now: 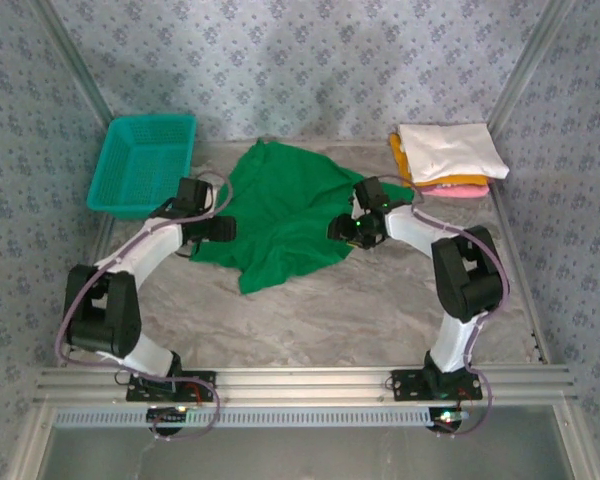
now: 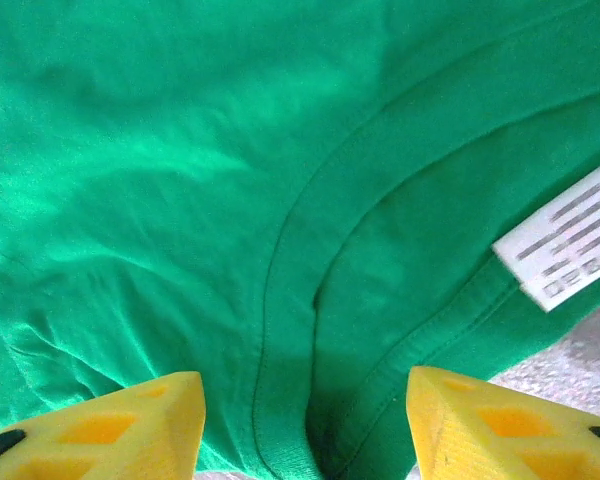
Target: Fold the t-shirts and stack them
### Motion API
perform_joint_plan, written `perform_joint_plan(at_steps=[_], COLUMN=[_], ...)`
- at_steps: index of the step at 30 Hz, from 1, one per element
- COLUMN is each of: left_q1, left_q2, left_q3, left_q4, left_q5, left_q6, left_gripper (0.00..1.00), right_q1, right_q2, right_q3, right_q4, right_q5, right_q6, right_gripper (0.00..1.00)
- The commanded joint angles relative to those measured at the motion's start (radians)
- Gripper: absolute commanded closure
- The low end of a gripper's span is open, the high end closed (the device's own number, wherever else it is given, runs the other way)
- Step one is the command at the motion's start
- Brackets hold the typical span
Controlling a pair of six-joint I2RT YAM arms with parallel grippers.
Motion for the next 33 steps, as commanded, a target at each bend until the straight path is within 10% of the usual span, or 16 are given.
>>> perform_joint_plan(at_steps=[1,14,24,33], left_q1=[0.009,0.084,0.092,0.084], left_q2=[0.052,0.137,0.131,0.148], left_q3=[0.038,-0.014,-0.041,-0.157], left_q4=[0.051,0.018,-0.087,0.031], left_q5=[0.041,-0.087,-0.097,0.004], left_q6=[0.001,-0.175,-0.234,-0.287], left_gripper=[0.15,0.21,0.21,0.70], right_q1=[0.033,-0.015,-0.118,-0.189], right_q2=[0.054,-0.033,-0.137,-0.175], right_q3=[0.003,-0.050,-0.138,-0.179], right_q4=[0.018,-0.003,-0.035,-0.054], right_q5=[-0.023,-0.010,0.017,0.023], right_q6=[0.036,0.014,-0.035,-0.055], right_gripper=[0.45,1.00,1.00,1.00])
